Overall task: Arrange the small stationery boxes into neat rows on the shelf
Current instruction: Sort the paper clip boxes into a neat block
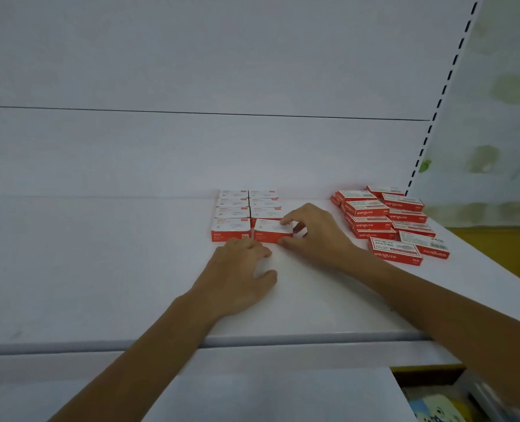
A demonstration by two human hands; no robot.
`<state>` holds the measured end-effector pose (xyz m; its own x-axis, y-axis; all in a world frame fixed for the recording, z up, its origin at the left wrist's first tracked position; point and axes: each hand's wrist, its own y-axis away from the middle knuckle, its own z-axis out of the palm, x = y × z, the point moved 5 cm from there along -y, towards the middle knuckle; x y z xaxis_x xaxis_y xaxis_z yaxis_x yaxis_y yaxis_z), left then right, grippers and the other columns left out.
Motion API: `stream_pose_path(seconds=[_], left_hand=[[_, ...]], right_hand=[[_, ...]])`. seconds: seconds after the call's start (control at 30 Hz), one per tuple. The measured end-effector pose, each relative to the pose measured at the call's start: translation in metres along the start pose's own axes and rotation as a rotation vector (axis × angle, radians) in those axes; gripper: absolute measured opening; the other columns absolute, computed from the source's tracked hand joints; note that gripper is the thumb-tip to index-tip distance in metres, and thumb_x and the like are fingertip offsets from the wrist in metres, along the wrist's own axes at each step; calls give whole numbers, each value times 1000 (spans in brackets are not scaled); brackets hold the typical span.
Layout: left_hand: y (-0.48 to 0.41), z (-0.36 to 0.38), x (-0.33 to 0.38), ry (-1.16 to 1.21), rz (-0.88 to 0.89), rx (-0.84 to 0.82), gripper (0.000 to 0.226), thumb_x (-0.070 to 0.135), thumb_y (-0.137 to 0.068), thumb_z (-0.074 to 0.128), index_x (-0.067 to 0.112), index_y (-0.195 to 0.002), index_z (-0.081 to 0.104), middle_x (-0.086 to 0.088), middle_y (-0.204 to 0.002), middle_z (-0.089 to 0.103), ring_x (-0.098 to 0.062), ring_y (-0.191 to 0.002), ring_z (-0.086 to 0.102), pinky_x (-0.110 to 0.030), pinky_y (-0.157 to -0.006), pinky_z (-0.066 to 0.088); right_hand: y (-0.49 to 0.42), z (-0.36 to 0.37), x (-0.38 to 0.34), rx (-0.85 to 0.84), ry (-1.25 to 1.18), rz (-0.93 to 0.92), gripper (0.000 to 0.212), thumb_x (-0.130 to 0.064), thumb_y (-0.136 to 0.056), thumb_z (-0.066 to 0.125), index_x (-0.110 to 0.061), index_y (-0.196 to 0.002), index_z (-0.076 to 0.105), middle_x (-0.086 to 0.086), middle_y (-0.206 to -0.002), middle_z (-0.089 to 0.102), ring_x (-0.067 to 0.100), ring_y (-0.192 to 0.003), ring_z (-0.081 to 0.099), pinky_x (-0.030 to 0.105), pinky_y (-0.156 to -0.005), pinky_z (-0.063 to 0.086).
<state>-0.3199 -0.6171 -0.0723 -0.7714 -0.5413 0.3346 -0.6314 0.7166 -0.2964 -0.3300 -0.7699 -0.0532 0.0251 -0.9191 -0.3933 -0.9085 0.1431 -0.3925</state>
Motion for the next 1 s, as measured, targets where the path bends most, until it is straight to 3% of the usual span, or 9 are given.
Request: stream_pose_path(seconds=[0.17, 0.37, 0.47, 0.53, 0.63, 0.7, 0.83, 1.0], left_hand=[[0, 1, 1, -27, 27, 4, 43, 37, -89, 45, 20, -128, 46, 6, -133, 45, -13, -120, 35, -27, -102, 26], [-1, 1, 8, -117, 77, -6, 40, 35, -89, 40, 16, -124, 46, -1, -126, 47, -17, -113, 38, -29, -97, 30], [-18, -8, 20, -138, 190, -66, 38, 34, -85, 48, 18, -120, 51, -4, -122, 49, -21, -112, 42, -34, -96, 36], [-40, -18, 32, -22, 203, -21, 32, 32, -82, 54, 21, -111, 59, -4, -116, 54, -22, -110, 47, -37, -93, 40], [-77, -17, 51, 208, 137, 75, 18, 28, -82, 57, 22, -97, 65, 0, -107, 58, -15, -106, 52, -27, -84, 39], [-100, -2, 59, 336, 41, 51, 17, 29, -84, 56, 22, -97, 64, 3, -108, 59, -12, -104, 53, -23, -78, 35], [-141, 30, 69, 395, -131, -105, 33, 44, -86, 51, 23, -111, 55, 2, -125, 52, -15, -112, 47, -25, -82, 31], [-189, 54, 72, 562, -312, -46, 26, 45, -85, 51, 25, -102, 50, 7, -114, 49, -11, -101, 42, -28, -81, 31]], right_hand=[[-12, 9, -1, -59, -20, 78, 32, -26, -78, 69, -19, -109, 61, 9, -115, 54, 20, -87, 59, 32, -88, 47], [-6, 10, -3, -50, -28, 63, 37, -27, -81, 66, -17, -115, 57, 11, -116, 53, 21, -92, 58, 23, -85, 40], [-7, -4, -5, -8, -29, 21, 43, -26, -81, 67, -12, -121, 55, 11, -120, 53, 22, -98, 57, 11, -70, 33], [-6, -24, 5, 54, -20, 56, 46, -28, -82, 66, -16, -123, 52, 7, -122, 51, 15, -97, 56, 11, -67, 33], [-1, -61, 34, 115, 48, 97, 39, -31, -84, 62, -17, -120, 55, 6, -119, 52, 10, -92, 52, 14, -75, 32], [6, -88, 61, 168, 58, 150, 35, -34, -86, 59, -17, -117, 57, 5, -118, 54, 10, -94, 53, 17, -79, 33], [13, -122, 132, 245, 51, 256, 33, -41, -90, 50, -17, -111, 60, 3, -117, 58, 10, -98, 52, 23, -83, 35], [-5, -123, 213, 167, 6, 365, 47, -48, -91, 43, -13, -119, 56, 10, -126, 53, 21, -112, 50, 28, -88, 31]])
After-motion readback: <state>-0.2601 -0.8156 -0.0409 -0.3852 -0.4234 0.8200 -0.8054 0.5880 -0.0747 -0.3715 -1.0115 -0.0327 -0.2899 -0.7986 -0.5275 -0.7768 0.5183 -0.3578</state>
